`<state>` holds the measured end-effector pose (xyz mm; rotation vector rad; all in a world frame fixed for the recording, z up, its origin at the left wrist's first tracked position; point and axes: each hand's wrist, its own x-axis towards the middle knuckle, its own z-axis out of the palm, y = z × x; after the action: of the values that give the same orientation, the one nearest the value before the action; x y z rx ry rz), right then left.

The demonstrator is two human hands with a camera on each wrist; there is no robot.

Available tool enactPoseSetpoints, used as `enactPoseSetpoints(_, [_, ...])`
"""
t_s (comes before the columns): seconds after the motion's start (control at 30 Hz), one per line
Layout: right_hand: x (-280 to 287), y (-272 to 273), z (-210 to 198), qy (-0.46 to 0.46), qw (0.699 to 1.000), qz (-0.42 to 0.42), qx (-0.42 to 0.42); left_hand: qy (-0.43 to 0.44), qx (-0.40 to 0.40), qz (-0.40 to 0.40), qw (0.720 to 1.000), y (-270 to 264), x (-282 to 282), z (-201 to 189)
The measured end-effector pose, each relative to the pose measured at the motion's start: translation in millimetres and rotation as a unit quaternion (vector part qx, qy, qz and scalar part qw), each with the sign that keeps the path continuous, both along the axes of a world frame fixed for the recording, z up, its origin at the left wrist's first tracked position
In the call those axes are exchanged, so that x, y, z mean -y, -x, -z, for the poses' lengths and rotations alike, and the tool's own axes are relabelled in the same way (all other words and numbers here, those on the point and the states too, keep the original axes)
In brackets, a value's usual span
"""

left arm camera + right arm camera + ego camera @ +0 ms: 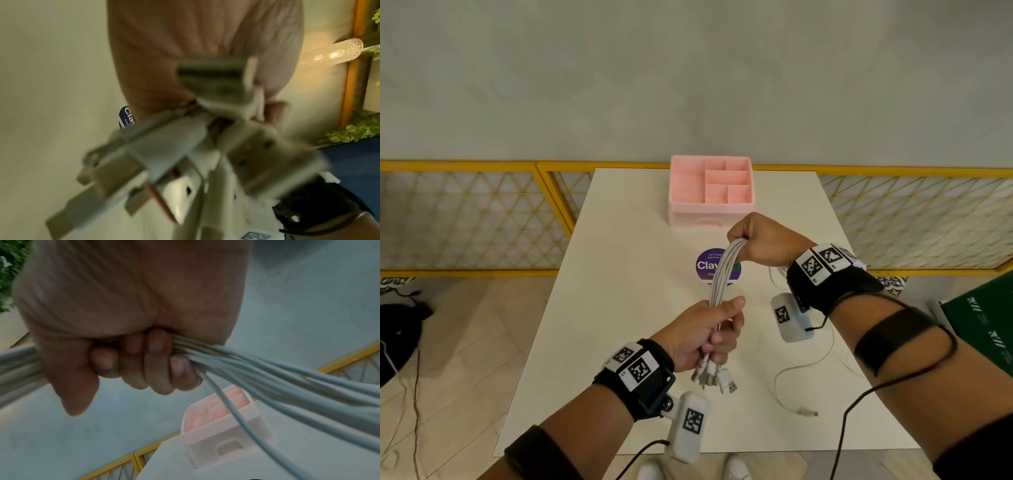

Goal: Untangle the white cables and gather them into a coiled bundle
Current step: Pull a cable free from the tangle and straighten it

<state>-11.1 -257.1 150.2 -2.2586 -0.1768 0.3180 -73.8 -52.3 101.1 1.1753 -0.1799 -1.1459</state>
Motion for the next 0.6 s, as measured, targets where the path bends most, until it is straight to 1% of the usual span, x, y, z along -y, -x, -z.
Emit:
enactPoseSetpoints(0.1, [5, 1, 6, -0.018, 1.0, 0.019, -0.014, 0.039, -0.004, -0.019, 0.999, -1, -1, -7])
enactPoseSetpoints(0.17, [3, 6, 15, -0.045, 0.997, 0.041, -0.04, 0.071, 0.002, -0.035, 0.997, -5, -1, -17])
enactPoseSetpoints(0.23, [-7, 16, 28, -0.097, 0.992, 0.059, -0.063, 0.09, 0.021, -0.056, 0.994, -11, 0, -29])
enactPoseSetpoints(0.3, [-21, 25, 43, -0.145, 0.984, 0.077, -0.062, 0.109, 0.037, -0.078, 0.99, -17, 1, -37])
enactPoseSetpoints(0.4, [-34, 32, 54, -0.165, 0.979, 0.115, -0.028, 0.123, 0.037, -0.098, 0.987, -22, 1, -38])
enactPoseSetpoints(0.5, [-33, 39, 57, -0.179, 0.976, 0.123, 0.007, 0.134, 0.018, -0.109, 0.985, -22, -2, -36])
enactPoseSetpoints(0.6, [-35, 47, 61, -0.176, 0.972, 0.133, 0.075, 0.146, 0.003, -0.137, 0.98, -26, -3, -39])
